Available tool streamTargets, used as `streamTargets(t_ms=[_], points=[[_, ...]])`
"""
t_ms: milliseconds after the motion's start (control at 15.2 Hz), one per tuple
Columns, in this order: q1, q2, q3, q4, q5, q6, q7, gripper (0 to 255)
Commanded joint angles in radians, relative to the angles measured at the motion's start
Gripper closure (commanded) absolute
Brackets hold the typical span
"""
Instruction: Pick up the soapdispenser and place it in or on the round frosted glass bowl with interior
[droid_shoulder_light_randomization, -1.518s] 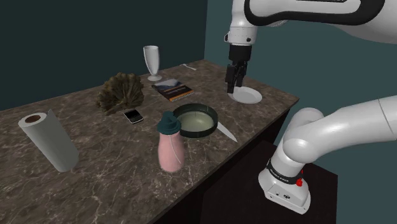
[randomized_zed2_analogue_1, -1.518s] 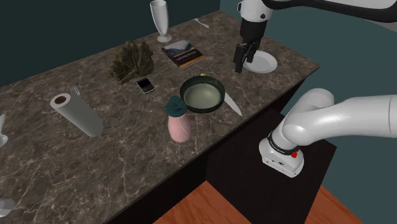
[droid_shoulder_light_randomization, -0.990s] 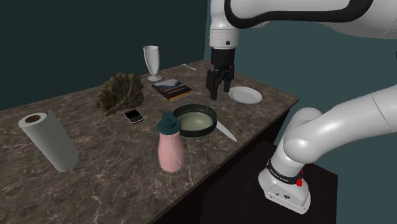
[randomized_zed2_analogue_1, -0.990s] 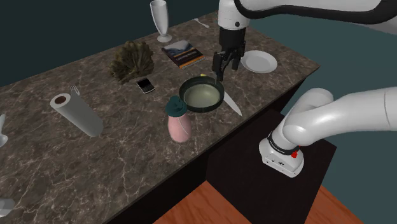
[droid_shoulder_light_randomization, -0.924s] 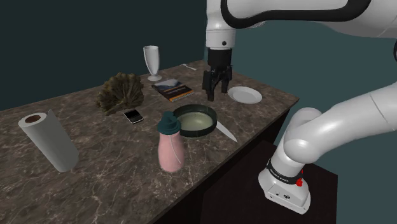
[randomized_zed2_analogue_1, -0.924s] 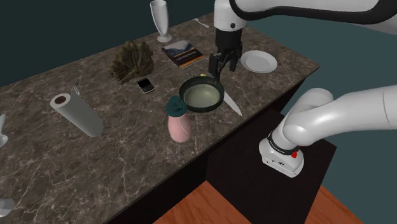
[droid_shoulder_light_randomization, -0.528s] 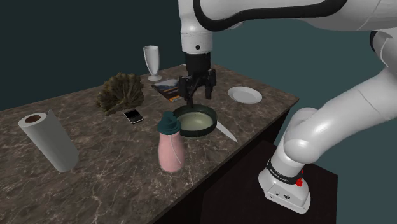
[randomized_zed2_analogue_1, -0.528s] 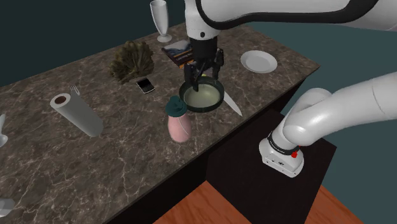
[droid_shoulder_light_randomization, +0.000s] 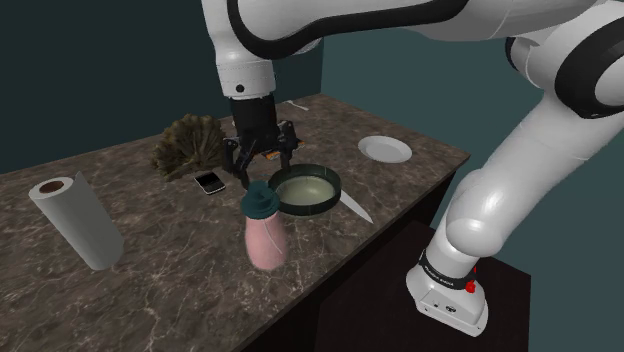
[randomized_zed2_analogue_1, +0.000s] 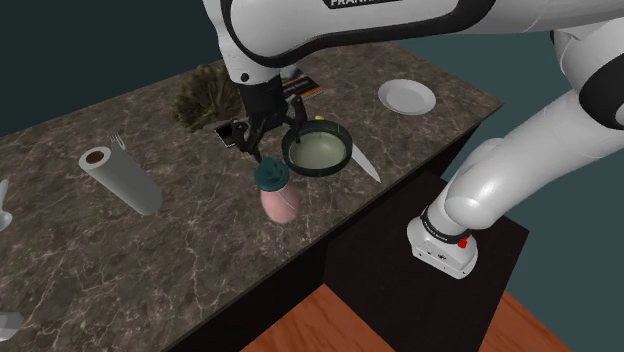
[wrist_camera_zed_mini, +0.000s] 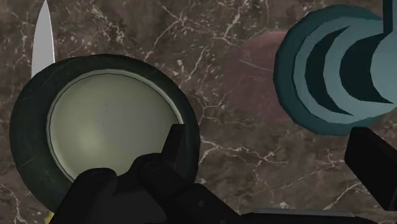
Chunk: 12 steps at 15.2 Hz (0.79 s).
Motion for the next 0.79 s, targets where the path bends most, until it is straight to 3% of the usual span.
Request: streamTargets(t_ms=[0, 462, 726], points=[[0.006, 0.084, 0.035, 0.069, -0.026, 0.004, 0.081, 0], [0.015, 0.064, 0.041, -0.041, -0.012, 0.096, 0.071, 0], [0.016, 0.063, 0.042, -0.049, -0.011, 0.104, 0.070, 0]])
